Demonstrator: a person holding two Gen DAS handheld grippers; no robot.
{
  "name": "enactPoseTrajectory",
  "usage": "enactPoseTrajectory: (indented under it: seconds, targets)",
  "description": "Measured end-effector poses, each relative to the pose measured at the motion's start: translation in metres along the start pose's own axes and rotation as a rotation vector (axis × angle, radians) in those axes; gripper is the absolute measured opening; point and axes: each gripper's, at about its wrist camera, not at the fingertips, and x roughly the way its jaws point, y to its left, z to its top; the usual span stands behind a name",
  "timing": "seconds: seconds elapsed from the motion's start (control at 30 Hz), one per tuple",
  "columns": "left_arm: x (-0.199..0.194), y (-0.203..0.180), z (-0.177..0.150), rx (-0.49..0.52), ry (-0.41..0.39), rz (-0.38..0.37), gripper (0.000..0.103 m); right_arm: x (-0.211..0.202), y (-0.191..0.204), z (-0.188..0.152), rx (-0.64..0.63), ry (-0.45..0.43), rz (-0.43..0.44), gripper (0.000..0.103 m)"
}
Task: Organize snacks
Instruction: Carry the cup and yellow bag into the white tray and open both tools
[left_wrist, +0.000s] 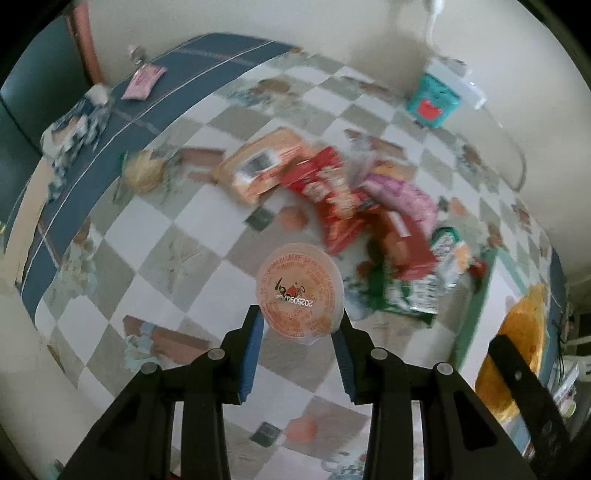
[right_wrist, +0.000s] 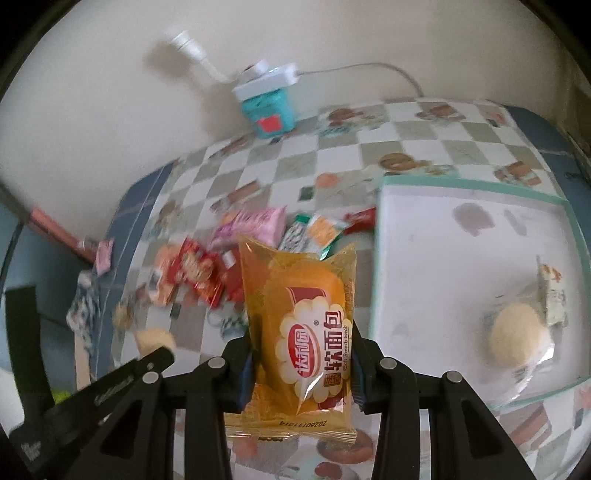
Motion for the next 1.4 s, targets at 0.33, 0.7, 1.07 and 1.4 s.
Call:
enactPoseTrajectory:
  seconds: [0.33,0.7,1.07,1.4]
  targets:
    - [-0.007,-0.109,-0.006,0.228,-0.03,-0.128,0.039,-0.011,-0.105,0.037,0.219,-0.074,-0.149,0.043]
    - [0.021,-0.209,-0.022,0.408,-0.002,-0.188,0.039,-0.002,-0.182,0.056,0.354,-0.081,-0.226,0.043]
    - [0.023,-0.22,-0.018,0.422,0.009,-0.218,0.065,-0.011,-0.193,0.065,0.358,-0.099,-0.25,0.061]
    - [-0.012,-0.165,-0.006,0.326,-0.05,-0.196,0.088,-0.039,-0.16,0.056,0.27,-0.139,-0.263,0.076]
